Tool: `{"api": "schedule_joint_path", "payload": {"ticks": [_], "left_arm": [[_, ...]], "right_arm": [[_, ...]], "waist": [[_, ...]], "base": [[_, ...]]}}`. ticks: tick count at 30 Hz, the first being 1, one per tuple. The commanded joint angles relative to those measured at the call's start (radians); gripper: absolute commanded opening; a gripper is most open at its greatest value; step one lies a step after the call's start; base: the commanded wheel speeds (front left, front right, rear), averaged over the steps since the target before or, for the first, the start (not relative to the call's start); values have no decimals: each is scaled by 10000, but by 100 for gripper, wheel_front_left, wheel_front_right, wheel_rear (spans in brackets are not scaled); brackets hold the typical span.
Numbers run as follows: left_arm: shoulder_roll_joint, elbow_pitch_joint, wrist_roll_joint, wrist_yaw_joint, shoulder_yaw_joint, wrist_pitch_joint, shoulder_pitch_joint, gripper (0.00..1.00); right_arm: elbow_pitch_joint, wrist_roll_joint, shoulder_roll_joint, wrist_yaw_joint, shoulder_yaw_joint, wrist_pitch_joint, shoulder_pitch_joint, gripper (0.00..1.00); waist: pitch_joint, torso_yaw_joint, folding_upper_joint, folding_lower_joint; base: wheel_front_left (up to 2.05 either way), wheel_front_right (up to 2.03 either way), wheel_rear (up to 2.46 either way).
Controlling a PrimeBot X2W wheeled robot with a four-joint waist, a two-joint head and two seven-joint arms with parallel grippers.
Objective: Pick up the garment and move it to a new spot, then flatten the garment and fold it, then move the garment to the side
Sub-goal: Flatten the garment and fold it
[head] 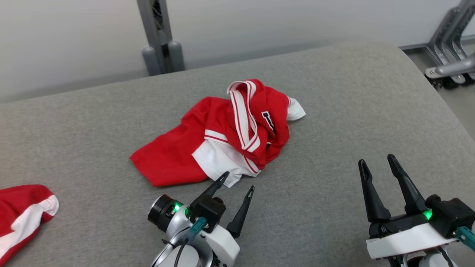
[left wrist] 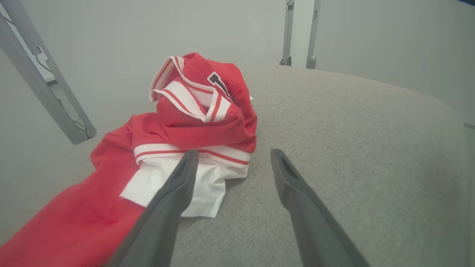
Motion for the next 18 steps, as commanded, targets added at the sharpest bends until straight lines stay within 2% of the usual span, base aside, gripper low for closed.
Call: {"api": "schedule_joint_path", "payload": {"ticks": [1, 5, 9, 13, 18], "left_arm": [[60, 389, -205, 12, -302, 95, -428, 100], [58, 936, -430, 39, -698, 327, -970, 100], [60, 1674, -602, 370, -971, 463, -1540, 100], [58, 2222, -996, 504, -1095, 523, -1981, 100], [56, 2958, -1074, 1059, -1276, 779, -2402, 100]], "right_arm": [[-57, 82, -55, 1, -15, -10, -204, 100], [-76, 123, -24, 1, -16, -10, -368, 100], [-94, 180, 38, 1, -9, -10, -537, 100], [-119, 245, 93, 1, -34, -10, -690, 100], [-173, 277, 130, 1, -65, -9, -798, 100]], "waist": [[423, -407, 0, 0], [712, -641, 0, 0], [1054, -902, 0, 0], [1320, -1100, 0, 0], [1527, -1195, 0, 0]], "base": [[0, 0, 0], [0, 0, 0], [0, 0, 0], [0, 0, 0], [0, 0, 0]]}}
